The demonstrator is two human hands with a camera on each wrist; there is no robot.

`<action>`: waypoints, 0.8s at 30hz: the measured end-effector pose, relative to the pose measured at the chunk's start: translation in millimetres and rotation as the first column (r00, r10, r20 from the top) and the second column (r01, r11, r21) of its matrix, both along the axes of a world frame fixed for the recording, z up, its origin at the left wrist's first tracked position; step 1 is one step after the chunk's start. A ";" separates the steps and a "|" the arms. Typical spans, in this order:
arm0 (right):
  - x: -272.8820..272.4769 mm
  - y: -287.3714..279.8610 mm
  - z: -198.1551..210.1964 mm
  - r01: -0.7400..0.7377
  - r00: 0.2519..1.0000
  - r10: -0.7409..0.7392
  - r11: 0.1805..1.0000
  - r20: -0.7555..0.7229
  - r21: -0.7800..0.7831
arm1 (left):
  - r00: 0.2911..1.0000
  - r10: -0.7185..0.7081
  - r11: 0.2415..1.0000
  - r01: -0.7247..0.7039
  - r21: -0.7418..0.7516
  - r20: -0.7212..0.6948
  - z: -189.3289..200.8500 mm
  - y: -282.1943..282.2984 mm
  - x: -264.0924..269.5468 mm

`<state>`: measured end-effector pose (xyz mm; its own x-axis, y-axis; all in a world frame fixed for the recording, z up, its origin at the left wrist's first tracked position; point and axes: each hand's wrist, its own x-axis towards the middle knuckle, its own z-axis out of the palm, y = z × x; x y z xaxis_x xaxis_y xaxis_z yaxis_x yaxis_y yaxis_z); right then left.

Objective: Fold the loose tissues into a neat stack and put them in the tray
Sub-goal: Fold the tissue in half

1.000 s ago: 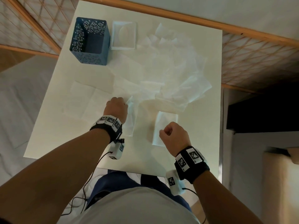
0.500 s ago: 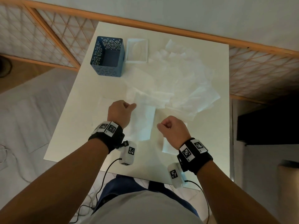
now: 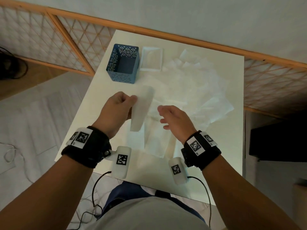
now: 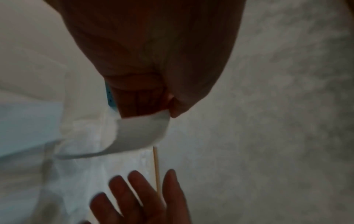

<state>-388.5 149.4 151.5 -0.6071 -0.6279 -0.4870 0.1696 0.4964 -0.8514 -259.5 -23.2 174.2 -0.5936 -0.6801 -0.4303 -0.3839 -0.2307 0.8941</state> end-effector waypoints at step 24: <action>-1.8 29.7 -4.1 0.213 0.959 -0.194 0.974 0.204 -0.074 | 0.998 -0.050 0.964 0.037 0.265 0.041 -35.0 37.8 -5.5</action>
